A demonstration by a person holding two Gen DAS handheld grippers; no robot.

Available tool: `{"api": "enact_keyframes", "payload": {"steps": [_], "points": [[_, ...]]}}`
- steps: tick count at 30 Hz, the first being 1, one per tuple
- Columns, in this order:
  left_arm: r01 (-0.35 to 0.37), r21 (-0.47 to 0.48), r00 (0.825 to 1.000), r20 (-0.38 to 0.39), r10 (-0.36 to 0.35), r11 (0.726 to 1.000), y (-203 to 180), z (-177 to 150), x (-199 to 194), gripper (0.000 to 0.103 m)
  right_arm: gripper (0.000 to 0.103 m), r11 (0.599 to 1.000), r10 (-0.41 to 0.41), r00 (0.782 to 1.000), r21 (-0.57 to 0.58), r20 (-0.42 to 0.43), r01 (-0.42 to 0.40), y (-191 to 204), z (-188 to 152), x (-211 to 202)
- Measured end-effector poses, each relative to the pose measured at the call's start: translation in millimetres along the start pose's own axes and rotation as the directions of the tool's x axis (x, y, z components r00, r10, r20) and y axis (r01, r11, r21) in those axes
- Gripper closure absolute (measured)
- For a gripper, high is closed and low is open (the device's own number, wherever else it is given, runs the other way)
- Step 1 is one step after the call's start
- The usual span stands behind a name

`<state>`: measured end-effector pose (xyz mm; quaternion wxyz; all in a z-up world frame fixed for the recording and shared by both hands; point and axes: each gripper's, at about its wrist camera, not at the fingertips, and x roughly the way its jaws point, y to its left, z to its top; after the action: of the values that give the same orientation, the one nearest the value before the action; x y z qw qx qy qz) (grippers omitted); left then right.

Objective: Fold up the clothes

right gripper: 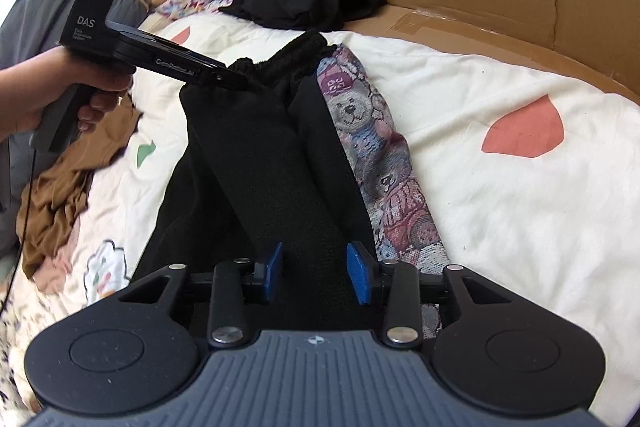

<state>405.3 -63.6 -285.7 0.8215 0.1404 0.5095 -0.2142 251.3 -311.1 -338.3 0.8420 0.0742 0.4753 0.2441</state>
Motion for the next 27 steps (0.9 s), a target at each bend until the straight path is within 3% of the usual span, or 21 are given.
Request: {"api": "enact_keyframes", "payload": {"steps": [7, 16, 19, 22, 27], "points": [[0.020, 0.021, 0.999, -0.036, -0.019, 1.000, 5.8, -12.3, -7.3, 0.057, 0.063, 0.995, 0.044, 0.998, 0.087, 0.046, -0.047, -0.7, 12.7, 4.5], [0.011, 0.100, 0.996, -0.093, -0.002, 0.995, 1.3, -27.5, -3.7, 0.056, 0.063, 0.998, 0.004, 1.000, 0.067, -0.028, -0.002, 6.8, 6.4, 28.3], [0.027, 0.083, 0.995, -0.100, -0.018, 0.996, 6.7, -29.2, -9.0, 0.056, 0.063, 0.999, 0.009, 0.999, 0.034, -0.038, -0.008, 12.4, 0.3, 29.3], [0.038, 0.071, 0.994, -0.103, -0.031, 0.997, 9.5, -27.3, -15.0, 0.056, 0.071, 1.000, 0.010, 0.999, 0.007, -0.046, -0.010, 17.9, -3.7, 29.7], [0.051, 0.070, 0.994, -0.098, -0.044, 0.996, 9.0, -14.0, -27.3, 0.054, 0.071, 1.000, 0.006, 0.999, -0.015, -0.049, -0.007, 24.0, -6.2, 29.6]]}}
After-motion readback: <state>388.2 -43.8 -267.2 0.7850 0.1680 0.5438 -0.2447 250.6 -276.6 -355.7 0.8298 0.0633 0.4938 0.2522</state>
